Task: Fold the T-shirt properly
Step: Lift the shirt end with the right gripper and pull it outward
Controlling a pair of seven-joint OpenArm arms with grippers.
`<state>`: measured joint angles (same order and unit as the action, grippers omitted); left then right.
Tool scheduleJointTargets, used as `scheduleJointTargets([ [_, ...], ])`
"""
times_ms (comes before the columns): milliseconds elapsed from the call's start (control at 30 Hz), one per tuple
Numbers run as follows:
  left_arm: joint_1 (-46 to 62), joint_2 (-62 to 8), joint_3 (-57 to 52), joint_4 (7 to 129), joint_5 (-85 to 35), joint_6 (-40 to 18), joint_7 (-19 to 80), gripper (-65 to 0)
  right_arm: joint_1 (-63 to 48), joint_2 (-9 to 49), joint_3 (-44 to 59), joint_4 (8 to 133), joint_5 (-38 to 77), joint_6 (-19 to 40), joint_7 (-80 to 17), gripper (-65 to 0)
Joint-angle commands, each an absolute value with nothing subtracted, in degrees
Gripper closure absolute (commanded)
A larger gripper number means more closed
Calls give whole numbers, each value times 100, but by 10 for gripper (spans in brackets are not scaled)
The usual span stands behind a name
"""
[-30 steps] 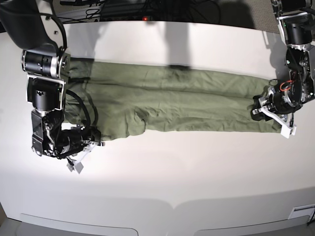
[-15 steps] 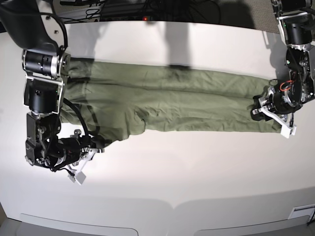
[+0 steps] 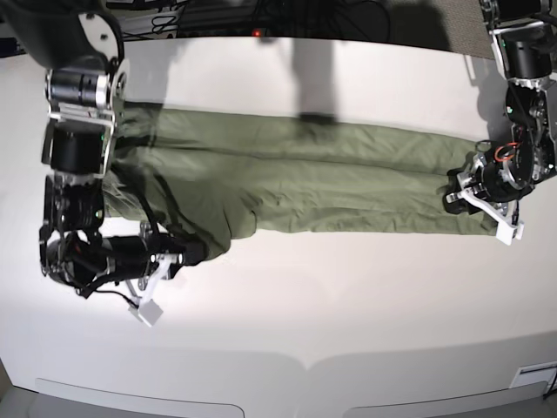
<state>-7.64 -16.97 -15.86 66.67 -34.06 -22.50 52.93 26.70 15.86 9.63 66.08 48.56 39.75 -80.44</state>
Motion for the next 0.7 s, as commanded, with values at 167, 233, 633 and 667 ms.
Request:
scheduleJointTargets([
  [167, -775, -1717, -1566, 6683, -3284, -2209, 5551, -220, 1669, 1653, 972, 8523, 5273, 4000, -8000, 0],
  [233, -777, -1717, -1566, 6683, -3284, -2209, 5553, -220, 1269, 1651, 972, 8976, 5277, 4000, -8000, 0],
  [633, -777, -1717, -1566, 6683, -3286, -2209, 5548, -220, -902, 1651, 974, 11327, 5730, 4000, -8000, 0],
  [667, -777, -1717, -1566, 6683, -3286, -2209, 5548, -220, -1063, 1651, 974, 11465, 5730, 4000, -8000, 0],
])
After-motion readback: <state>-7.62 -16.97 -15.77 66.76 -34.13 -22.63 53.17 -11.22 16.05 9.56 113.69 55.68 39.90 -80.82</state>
